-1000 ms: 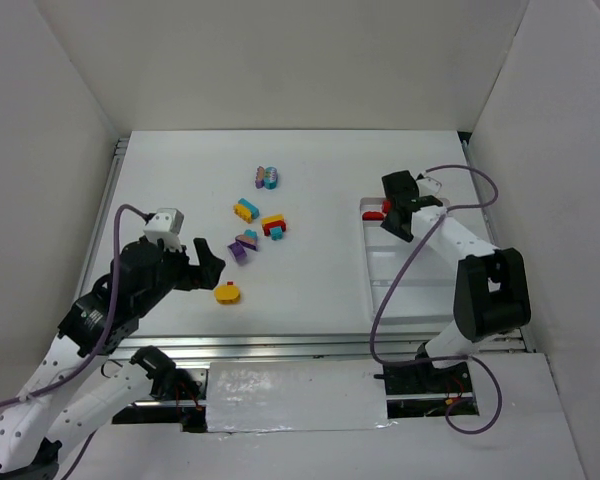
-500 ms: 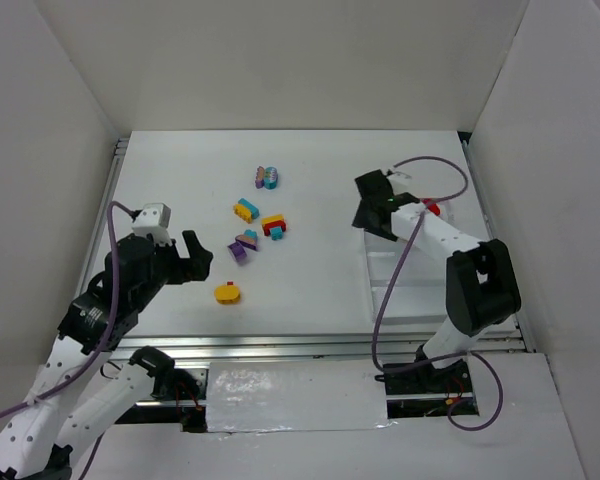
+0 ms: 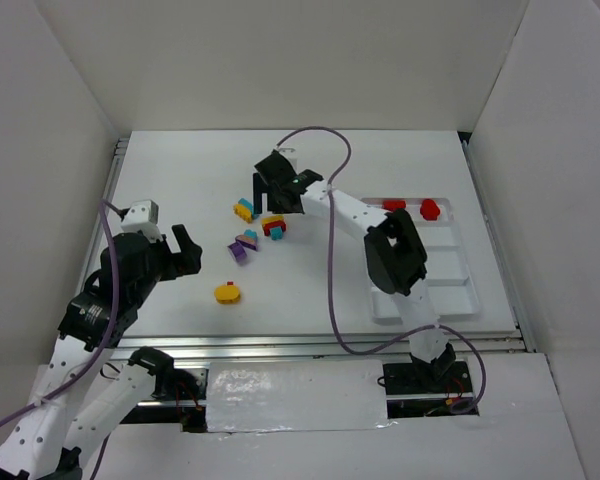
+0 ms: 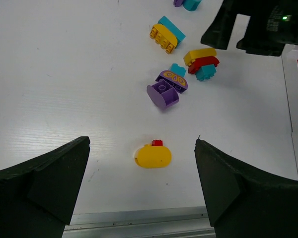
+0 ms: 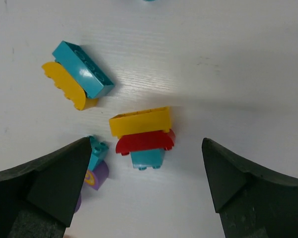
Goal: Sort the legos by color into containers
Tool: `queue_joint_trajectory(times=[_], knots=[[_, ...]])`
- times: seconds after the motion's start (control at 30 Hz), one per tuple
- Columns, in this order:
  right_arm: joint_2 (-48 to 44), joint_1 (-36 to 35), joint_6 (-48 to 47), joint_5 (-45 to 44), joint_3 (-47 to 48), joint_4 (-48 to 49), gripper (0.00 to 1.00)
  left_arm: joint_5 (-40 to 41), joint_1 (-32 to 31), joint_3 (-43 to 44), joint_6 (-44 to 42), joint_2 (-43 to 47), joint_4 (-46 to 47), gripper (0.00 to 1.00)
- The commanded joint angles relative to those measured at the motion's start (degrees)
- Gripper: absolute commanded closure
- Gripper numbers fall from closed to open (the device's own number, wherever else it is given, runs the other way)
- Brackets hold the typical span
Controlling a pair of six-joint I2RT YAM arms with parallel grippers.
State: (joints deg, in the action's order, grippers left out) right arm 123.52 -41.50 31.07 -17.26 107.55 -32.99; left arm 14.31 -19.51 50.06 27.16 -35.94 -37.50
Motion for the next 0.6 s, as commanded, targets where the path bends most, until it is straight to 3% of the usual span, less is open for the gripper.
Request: queue_joint_trajectory(times=[0.0,0.17,0.57], knots=[[5.4,-0.87,-2.59,-1.11,8.72,-6.9,0.0,-0.86,0.52,-0.14,-0.53,0.0,1.64,0.0],[11.03,-0.78,-5.14,-1.29,12.6,-8.14,0.0,-1.82,0.61,-0.14,-0.88,-0.18,1.81,0.0],[9.98,-0.96,-7.08,3.89,5.4,-3.57,0.04,-2.97,0.7,-0.32,-1.32,0.0,2.16,0.0]])
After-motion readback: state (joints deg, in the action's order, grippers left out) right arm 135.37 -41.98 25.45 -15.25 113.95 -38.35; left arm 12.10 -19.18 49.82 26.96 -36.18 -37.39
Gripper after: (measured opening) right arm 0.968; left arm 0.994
